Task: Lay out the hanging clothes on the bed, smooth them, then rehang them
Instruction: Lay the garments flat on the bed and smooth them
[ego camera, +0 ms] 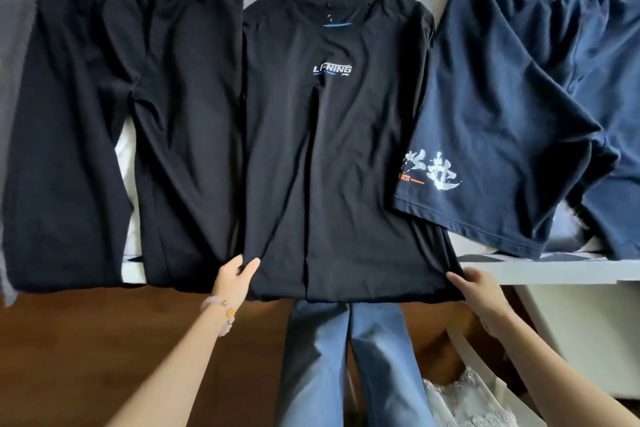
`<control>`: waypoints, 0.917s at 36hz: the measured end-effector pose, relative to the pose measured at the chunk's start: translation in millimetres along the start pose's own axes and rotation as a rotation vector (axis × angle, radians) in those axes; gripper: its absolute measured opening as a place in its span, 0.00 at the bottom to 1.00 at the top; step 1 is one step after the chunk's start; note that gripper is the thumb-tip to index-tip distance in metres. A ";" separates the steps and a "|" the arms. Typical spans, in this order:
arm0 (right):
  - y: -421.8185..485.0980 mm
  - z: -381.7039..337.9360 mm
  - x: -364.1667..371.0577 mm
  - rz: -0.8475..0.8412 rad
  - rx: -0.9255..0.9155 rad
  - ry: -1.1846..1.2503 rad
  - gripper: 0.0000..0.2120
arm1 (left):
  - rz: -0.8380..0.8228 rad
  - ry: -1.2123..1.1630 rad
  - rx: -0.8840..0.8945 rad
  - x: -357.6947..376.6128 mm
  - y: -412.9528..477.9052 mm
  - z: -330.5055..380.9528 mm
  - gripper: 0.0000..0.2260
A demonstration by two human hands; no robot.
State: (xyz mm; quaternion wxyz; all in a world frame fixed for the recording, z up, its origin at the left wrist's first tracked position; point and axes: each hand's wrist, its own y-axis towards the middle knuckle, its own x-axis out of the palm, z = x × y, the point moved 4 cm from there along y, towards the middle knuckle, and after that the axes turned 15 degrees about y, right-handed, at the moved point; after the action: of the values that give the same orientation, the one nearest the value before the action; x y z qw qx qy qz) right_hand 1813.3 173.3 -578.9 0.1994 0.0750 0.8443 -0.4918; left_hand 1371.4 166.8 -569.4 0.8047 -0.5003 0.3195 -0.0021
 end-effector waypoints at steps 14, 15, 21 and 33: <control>-8.2 -140.5 38.4 0.139 -0.467 -0.142 0.08 | 0.197 -0.019 0.000 -13.4 40.1 99.1 0.14; -6.0 -153.0 44.5 0.103 -0.475 -0.125 0.07 | 0.226 -0.007 0.001 -20.0 47.2 108.2 0.13; 18.9 -207.2 83.0 -0.041 -0.546 -0.258 0.14 | 0.309 -0.022 0.044 -61.0 99.7 166.1 0.11; 54.0 -242.3 109.8 0.027 -0.615 -0.498 0.20 | -0.099 -0.608 0.028 -108.7 158.2 240.7 0.13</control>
State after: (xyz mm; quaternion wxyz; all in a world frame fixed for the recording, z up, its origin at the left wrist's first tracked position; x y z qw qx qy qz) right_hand 1667.2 401.4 -561.3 0.4175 -0.0986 0.8770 -0.2166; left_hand 1359.1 474.4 -570.2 0.8692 -0.4817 0.0395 0.1041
